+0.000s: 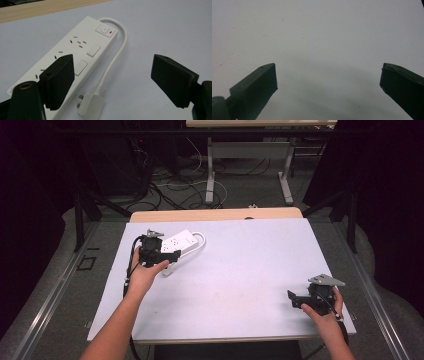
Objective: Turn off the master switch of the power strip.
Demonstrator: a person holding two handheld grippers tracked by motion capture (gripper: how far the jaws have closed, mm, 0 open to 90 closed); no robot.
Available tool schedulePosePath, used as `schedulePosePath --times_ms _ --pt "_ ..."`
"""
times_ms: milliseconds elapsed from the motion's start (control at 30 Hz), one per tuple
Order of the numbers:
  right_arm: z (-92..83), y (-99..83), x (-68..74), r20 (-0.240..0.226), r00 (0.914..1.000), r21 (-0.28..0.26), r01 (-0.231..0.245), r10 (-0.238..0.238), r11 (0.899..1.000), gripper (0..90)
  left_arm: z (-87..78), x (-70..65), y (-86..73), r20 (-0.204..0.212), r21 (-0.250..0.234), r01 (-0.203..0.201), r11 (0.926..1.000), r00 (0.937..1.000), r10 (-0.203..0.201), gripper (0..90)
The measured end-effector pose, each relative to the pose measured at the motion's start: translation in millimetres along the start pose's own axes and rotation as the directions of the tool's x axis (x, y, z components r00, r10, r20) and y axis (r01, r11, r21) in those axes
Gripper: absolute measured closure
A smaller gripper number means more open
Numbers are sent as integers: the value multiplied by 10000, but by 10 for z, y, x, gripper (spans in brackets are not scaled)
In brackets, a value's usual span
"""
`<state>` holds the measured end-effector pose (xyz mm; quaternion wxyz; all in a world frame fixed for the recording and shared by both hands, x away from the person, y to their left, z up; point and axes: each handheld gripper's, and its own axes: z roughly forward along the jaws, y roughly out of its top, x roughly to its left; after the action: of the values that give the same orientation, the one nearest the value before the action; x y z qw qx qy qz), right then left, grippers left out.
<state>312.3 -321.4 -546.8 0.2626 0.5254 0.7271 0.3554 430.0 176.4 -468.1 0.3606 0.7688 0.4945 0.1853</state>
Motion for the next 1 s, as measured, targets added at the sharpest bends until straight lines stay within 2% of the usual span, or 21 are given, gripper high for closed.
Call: schedulePosePath --times_ms 200,233,300,333,367,467,500,567,767,833,1000 --pt "2 -1 3 54 10000 -12 -8 8 10000 7 46 -4 76 3 158 -33 9999 10000 33 194" --pt "-15 5 -2 0 10000 218 29 -29 9998 7 50 -3 90 -6 192 -86 9998 10000 87 194" --pt "-6 1 0 23 10000 97 9 -9 10000 7 82 -12 107 -51 53 -20 10000 10000 20 194" --pt "-12 4 -2 -6 10000 197 47 -47 9998 7 91 -17 119 -91 116 -7 9999 10000 8 195" --pt "2 -2 0 19 10000 22 19 -19 10000 7 102 -20 132 -112 143 -40 9999 9999 41 196" --pt "2 -1 2 6 10000 10 21 -21 10000 7 133 -29 172 -70 187 -19 9998 10000 20 198" --pt "-15 4 -6 -8 9999 246 141 -141 9996 7 142 -32 186 -14 206 13 9998 10000 -13 200" --pt "7 -2 5 -5 10000 -9 35 -35 10000 7 163 -38 215 -27 186 -17 9998 10000 18 201" --pt "11 -3 9 9 10000 6 -1 1 10000 7 238 -58 282 49 126 177 9998 9998 -178 209" --pt "13 -4 7 33 10000 5 12 -12 10000 8 253 -55 304 85 271 196 9994 9998 -198 213" --pt "16 -5 10 18 10000 13 20 -20 10000 8 308 -43 356 47 270 309 9992 9995 -311 226"
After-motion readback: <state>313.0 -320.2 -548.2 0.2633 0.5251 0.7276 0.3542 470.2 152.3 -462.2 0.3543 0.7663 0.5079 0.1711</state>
